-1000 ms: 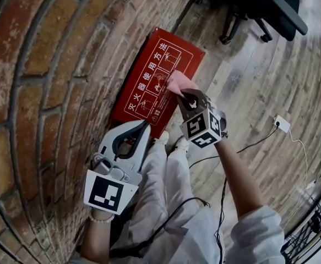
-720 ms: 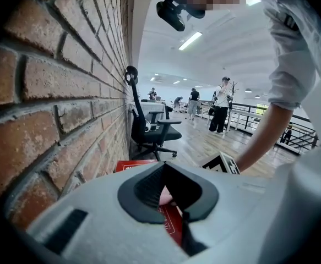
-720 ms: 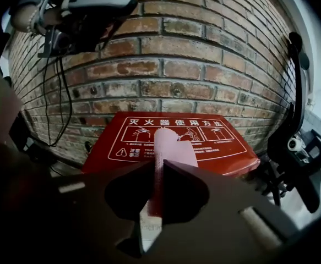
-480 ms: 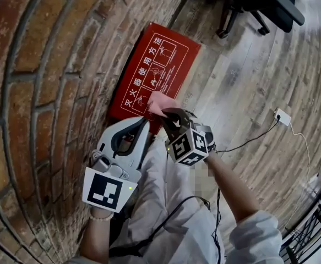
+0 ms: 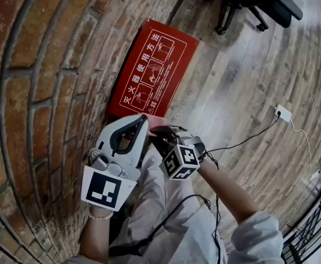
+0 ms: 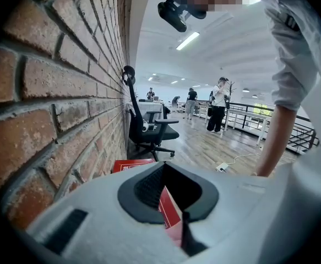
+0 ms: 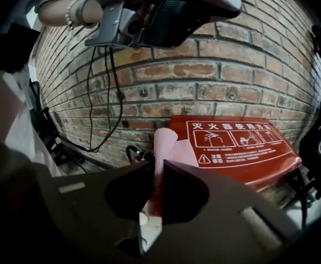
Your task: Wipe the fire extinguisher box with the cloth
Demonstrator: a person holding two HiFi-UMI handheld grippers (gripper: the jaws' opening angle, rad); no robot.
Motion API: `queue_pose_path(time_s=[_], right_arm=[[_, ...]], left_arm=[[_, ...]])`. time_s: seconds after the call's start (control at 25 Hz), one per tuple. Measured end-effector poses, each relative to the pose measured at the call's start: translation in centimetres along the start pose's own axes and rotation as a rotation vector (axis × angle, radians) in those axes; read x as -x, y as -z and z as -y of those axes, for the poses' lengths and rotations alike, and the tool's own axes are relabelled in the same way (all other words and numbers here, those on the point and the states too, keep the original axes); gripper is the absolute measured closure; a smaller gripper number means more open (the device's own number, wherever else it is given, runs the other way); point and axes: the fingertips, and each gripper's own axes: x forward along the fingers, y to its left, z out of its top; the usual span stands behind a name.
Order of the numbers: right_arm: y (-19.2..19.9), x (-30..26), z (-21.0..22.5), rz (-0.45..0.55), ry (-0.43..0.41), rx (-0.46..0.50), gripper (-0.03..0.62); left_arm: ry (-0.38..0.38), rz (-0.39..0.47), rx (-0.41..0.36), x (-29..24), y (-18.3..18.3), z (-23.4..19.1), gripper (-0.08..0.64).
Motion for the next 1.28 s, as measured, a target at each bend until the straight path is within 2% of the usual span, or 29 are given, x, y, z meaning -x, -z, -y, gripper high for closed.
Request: queue_pose_path(time_s=[0.24, 0.48, 0.64, 0.8, 0.92, 1.04, 1.28], right_arm=[[0.3, 0.1, -1.5, -0.011, -0.03, 0.004, 0.566], [-1.4, 2.6, -0.4, 0.023, 0.04, -0.072, 0.566], [-3.4, 7.3, 1.7, 0.058, 0.135, -0.142, 0.566], [-4.9, 13.5, 4.5, 0.091, 0.27, -0.211, 0.566], [-5.5, 18.2, 6.1, 0.114, 0.378, -0.271, 0.566], [-6.5, 22.6, 7.4, 0.15, 0.466, -0.33, 0.566], [-10.3, 30.3, 8.2, 0.214, 0.606, -0.357, 0.566]], left_arm=[[0.004, 0.007, -0.002, 0.2, -0.1, 0.3, 0.563], [0.019, 0.028, -0.014, 1.0, -1.6, 0.9, 0.563], [0.047, 0.05, -0.074, 2.1, -4.6, 1.7, 0.563], [0.031, 0.076, -0.061, 3.5, -7.8, 1.4, 0.563], [0.057, 0.099, -0.139, 4.1, -10.3, 2.0, 0.563], [0.074, 0.138, -0.178, 4.8, -13.4, 2.6, 0.563], [0.093, 0.204, -0.202, 6.9, -18.9, 3.3, 0.563]])
